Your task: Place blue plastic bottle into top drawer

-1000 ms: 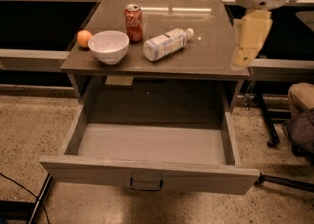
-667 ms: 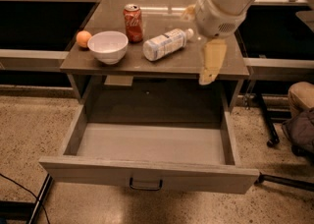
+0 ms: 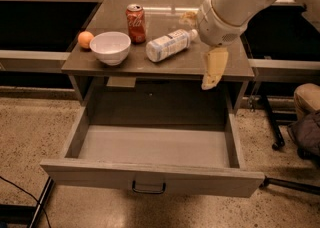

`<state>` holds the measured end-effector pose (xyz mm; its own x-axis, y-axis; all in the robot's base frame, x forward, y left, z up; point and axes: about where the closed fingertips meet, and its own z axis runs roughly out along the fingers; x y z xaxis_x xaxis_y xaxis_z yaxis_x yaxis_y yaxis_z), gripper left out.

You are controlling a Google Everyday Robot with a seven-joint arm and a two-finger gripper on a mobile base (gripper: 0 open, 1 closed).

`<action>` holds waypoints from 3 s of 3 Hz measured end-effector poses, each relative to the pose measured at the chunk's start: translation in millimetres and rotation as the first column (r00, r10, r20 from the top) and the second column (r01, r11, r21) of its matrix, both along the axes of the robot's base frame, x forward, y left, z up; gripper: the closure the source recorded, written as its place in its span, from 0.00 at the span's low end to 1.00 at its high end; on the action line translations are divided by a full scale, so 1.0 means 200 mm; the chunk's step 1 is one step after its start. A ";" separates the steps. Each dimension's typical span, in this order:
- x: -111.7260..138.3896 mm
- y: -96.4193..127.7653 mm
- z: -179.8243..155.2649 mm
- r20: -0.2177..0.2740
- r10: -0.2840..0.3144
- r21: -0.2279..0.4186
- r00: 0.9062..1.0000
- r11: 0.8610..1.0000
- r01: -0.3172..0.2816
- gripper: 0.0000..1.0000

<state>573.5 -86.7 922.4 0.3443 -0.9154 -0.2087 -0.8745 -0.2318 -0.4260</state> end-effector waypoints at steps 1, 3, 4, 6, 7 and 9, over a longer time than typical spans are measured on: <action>0.10 0.01 -0.06 -0.023 0.076 -0.070 0.997 0.995 -0.077 0.00; 0.59 -0.01 -0.35 -0.092 0.289 -0.242 0.953 0.922 -0.303 0.00; 0.75 0.05 -0.39 -0.082 0.347 -0.299 0.934 0.886 -0.355 0.00; 0.84 0.15 -0.51 -0.118 0.405 -0.311 0.907 0.852 -0.421 0.42; 0.83 0.16 -0.52 -0.128 0.406 -0.305 0.905 0.852 -0.425 0.65; 0.57 0.14 -0.29 -0.148 0.245 -0.105 0.958 0.960 -0.261 1.00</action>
Offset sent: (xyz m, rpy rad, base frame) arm 0.1118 0.0023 -0.0727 -0.2206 0.0858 0.3173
